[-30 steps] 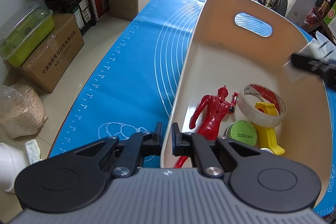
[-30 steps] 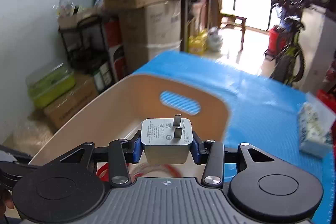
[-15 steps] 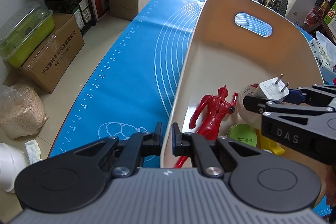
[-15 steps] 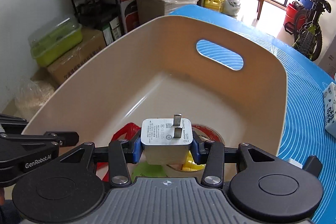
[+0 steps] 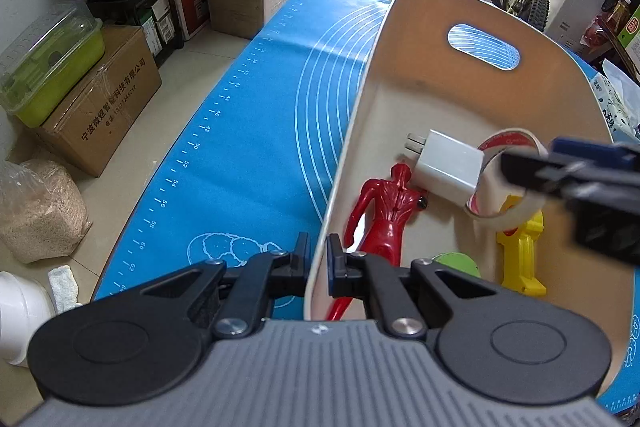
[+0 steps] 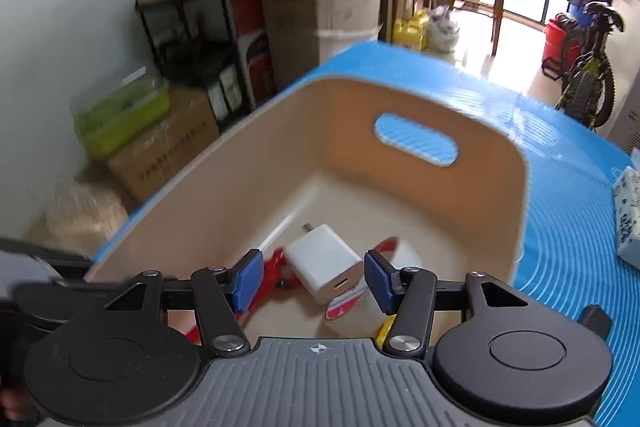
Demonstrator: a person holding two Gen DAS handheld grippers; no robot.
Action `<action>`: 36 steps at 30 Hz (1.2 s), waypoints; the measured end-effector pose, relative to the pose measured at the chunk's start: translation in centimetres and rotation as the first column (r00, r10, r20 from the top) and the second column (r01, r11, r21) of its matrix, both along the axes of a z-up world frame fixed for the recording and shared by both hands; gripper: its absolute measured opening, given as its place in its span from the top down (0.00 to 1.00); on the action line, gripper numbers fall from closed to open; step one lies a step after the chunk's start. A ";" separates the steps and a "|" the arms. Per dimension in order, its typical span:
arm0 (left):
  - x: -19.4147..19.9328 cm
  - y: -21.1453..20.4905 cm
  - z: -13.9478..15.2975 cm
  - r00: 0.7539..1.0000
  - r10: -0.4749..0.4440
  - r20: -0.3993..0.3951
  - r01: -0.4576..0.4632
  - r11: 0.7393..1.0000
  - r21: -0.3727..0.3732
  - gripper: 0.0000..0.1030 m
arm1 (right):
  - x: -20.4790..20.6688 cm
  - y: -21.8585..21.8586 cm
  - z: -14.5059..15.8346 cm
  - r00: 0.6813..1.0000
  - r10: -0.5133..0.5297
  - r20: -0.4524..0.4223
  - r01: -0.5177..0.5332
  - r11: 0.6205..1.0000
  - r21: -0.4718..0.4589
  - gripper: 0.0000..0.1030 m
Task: Organize rigid objects
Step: 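Carry the white charger into the basket and open the right tool, then move the right tool to the small white charger and grasp it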
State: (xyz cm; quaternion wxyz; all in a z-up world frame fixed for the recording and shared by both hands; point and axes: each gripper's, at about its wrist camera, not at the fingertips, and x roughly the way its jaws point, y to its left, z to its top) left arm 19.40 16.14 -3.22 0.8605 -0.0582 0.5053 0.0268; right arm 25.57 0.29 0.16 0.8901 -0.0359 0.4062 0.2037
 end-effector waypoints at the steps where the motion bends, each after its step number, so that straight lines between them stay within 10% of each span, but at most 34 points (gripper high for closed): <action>1: 0.0 0.0 0.0 1.000 0.000 0.000 0.000 1.000 0.000 0.91 | -0.2 -0.7 0.6 1.000 -0.012 0.013 0.012 1.000 0.013 0.35; 14: 0.0 -0.1 0.0 1.000 0.003 -0.001 -0.003 1.000 0.000 0.91 | -0.8 -13.2 3.4 0.954 -0.290 0.079 0.282 0.954 0.104 0.34; 36: 0.0 -0.3 0.0 1.000 0.002 -0.001 -0.002 1.000 0.002 0.91 | 3.0 -17.9 -8.3 0.926 -0.370 -0.075 0.368 0.929 -0.047 0.37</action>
